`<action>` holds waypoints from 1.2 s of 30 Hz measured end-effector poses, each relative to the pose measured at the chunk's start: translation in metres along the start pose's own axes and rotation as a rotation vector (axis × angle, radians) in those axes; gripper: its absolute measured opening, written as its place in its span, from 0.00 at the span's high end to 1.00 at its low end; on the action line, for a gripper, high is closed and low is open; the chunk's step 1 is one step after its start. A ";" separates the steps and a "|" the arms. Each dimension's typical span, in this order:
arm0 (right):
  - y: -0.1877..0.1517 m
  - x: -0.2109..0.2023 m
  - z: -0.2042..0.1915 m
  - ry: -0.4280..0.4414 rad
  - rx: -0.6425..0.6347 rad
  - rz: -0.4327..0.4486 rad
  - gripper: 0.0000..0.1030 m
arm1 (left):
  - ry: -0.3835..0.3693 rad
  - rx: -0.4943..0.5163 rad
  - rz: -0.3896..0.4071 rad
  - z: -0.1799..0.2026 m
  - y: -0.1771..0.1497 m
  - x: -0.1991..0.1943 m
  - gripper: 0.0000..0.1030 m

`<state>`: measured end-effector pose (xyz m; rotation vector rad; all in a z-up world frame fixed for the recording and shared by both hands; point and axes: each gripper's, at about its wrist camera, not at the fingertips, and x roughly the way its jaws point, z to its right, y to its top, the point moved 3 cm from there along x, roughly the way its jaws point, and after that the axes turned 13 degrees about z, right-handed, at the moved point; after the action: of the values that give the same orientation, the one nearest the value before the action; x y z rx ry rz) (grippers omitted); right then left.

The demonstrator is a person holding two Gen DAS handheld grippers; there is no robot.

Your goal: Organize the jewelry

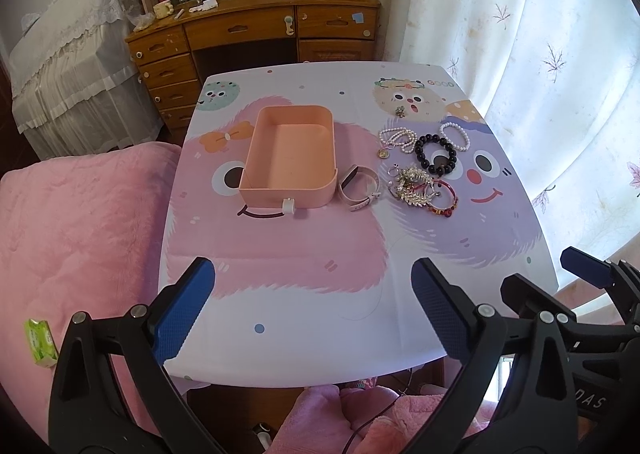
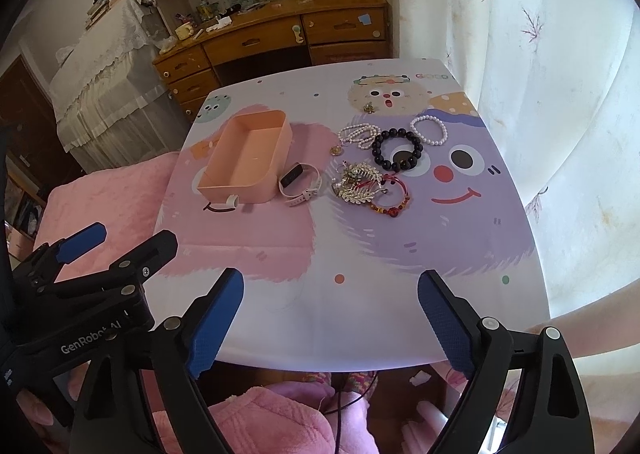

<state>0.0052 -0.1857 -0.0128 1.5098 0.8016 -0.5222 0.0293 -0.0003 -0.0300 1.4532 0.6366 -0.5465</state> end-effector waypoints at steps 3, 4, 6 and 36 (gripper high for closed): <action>0.002 0.000 0.001 -0.015 -0.005 0.007 0.09 | -0.001 0.001 0.000 -0.001 0.000 0.000 0.05; 0.002 0.000 0.001 -0.017 -0.005 0.007 0.08 | -0.002 0.000 -0.001 -0.002 0.000 0.001 0.05; 0.002 0.000 0.002 -0.020 -0.001 0.005 0.03 | 0.000 -0.001 -0.001 0.000 0.000 0.000 0.05; -0.027 0.008 -0.031 -0.032 -0.013 0.019 0.01 | -0.166 -0.102 -0.124 -0.027 -0.020 0.036 0.05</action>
<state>-0.0144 -0.1548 -0.0331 1.4921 0.7637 -0.5243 0.0399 0.0272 -0.0698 1.2636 0.6161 -0.7133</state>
